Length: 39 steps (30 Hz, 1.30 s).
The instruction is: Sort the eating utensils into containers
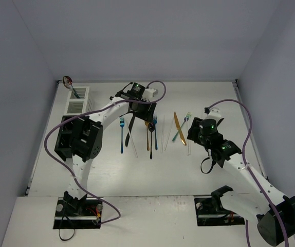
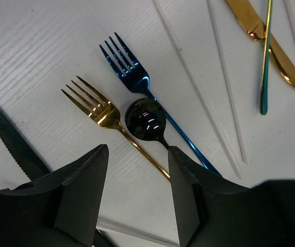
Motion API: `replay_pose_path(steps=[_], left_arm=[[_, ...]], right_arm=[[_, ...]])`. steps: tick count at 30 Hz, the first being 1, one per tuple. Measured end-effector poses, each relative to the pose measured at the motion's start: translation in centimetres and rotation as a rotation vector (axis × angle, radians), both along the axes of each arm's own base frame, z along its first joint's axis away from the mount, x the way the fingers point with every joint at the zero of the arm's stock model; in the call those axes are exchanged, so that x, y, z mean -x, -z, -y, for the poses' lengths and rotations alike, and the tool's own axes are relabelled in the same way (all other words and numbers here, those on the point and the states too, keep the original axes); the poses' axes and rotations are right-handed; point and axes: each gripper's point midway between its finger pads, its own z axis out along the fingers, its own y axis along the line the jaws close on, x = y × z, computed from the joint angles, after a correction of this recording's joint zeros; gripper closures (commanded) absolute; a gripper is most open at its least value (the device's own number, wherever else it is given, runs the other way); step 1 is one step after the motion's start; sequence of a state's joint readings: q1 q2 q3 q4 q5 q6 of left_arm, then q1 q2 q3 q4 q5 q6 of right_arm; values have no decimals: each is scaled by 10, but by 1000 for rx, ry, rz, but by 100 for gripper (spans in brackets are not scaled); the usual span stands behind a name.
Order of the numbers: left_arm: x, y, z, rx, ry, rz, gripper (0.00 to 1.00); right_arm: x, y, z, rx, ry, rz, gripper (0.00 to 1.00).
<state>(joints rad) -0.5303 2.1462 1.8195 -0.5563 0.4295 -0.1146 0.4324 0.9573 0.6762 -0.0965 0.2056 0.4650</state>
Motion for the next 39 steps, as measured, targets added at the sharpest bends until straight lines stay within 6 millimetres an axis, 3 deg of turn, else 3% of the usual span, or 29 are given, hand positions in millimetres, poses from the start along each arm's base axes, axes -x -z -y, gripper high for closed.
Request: replay_pose_path(steps=[6, 10, 20, 29, 39], left_arm=[[4, 31, 1, -13, 69, -60, 58], [5, 41, 3, -17, 93, -78, 59], [-11, 35, 7, 14, 100, -52, 59], [-10, 47, 11, 26, 111, -82, 61], [-9, 48, 16, 51, 123, -97, 75]], right_arm=[[2, 2, -4, -1, -32, -10, 53], [4, 7, -4, 5, -43, -21, 53], [6, 8, -7, 0, -57, -27, 53], [6, 8, -7, -2, -60, -28, 53], [7, 10, -7, 0, -60, -33, 53]])
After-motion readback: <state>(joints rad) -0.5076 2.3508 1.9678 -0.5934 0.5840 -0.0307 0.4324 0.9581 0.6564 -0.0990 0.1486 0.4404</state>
